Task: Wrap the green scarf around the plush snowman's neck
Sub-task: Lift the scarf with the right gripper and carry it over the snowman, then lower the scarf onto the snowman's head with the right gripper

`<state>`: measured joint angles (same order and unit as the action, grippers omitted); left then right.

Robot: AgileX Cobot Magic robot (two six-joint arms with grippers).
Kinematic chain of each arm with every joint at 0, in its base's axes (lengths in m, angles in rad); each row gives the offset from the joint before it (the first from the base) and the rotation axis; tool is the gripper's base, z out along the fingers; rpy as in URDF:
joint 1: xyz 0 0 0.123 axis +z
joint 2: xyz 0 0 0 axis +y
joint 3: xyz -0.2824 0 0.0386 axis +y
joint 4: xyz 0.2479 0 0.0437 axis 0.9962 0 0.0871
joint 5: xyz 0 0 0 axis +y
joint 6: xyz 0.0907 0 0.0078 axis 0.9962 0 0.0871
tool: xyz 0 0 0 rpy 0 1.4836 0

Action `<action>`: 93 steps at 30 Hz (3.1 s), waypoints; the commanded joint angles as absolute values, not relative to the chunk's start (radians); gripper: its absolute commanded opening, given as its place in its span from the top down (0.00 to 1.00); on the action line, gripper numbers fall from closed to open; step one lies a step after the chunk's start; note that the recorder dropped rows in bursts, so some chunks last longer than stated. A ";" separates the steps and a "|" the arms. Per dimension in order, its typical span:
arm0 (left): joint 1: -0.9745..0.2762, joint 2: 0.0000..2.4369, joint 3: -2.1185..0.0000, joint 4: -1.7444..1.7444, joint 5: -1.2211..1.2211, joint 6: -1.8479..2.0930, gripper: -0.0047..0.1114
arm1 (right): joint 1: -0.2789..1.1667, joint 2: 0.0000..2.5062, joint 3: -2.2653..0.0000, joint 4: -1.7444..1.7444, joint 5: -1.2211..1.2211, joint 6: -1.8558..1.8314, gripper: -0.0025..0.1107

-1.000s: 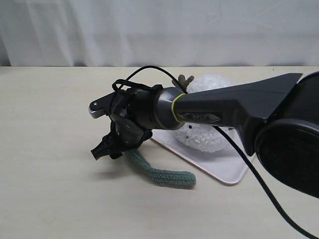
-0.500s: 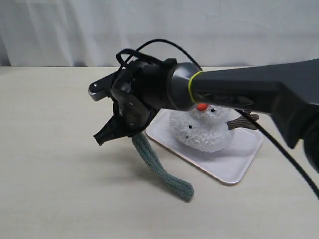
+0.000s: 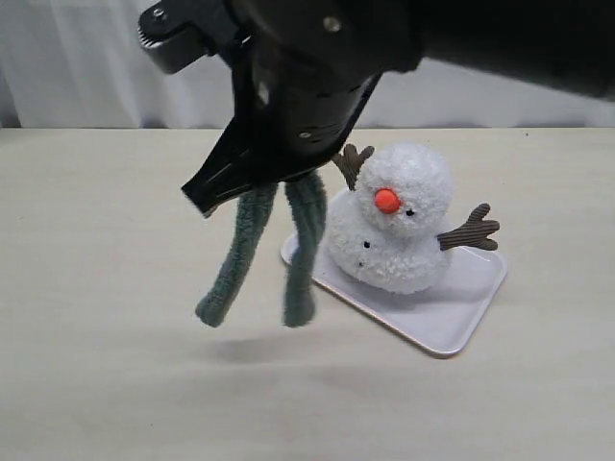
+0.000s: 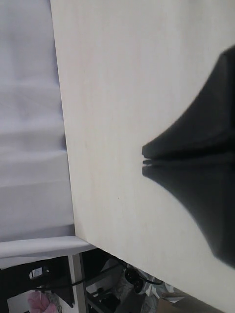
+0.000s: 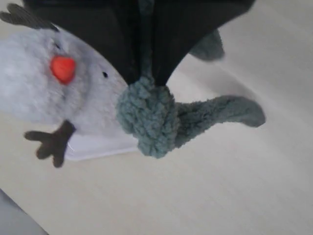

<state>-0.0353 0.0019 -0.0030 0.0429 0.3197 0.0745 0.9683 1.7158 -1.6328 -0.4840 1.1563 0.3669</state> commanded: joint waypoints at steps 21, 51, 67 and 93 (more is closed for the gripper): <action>-0.035 0.000 0.000 0.041 0.308 0.073 0.96 | 0.962 1.589 -1.361 -0.980 1.221 0.619 0.94; -0.035 0.000 0.000 0.041 0.308 0.073 0.96 | 0.725 1.593 -1.184 -1.107 0.886 0.839 0.94; -0.035 0.000 0.000 0.041 0.308 0.073 0.96 | 0.638 1.597 -1.121 -1.028 0.808 0.851 0.94; -0.035 0.000 0.000 0.041 0.308 0.073 0.96 | 0.614 1.682 -1.154 -1.118 0.858 0.873 0.94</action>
<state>-0.0353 0.0019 -0.0030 0.0429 0.3197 0.0745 0.6222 1.6842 -1.1349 -1.0999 0.8468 0.8559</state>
